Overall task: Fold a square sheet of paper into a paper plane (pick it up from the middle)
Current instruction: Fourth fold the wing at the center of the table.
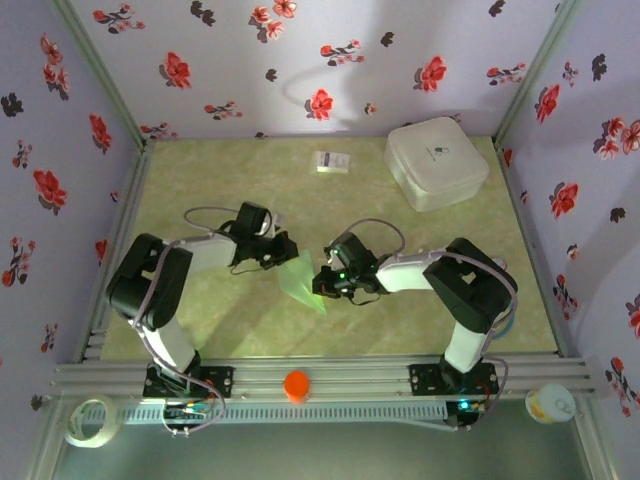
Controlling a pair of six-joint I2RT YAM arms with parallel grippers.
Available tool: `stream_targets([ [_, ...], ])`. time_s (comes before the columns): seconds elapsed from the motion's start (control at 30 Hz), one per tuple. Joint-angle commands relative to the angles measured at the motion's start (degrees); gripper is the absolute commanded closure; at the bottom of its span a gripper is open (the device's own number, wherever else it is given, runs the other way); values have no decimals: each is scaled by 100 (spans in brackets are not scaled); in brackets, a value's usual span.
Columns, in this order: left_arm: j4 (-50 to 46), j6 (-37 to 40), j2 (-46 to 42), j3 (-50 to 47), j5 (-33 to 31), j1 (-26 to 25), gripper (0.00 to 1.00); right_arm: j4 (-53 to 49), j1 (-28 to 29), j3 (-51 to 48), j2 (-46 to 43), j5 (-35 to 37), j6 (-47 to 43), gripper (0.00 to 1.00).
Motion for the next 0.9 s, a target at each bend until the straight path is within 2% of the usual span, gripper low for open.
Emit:
stream_targets([
  [0.0,41,-58,321,-95,69,13,97,-908,-46,-12,72,166,-188,100],
  [0.27,195,-11,549,-341,47,35,97,-981,-6,678,-72,-138,-181,100],
  [0.6,396,-63,667,-444,118,33,97,-1120,34,1626,827,-191,-225,98],
  [0.77,396,-56,644,-460,112,43,97,-971,-17,1370,1095,-67,-213,98],
  [0.87,399,-70,648,-489,95,61,97,-583,-17,1021,1056,-347,-38,97],
])
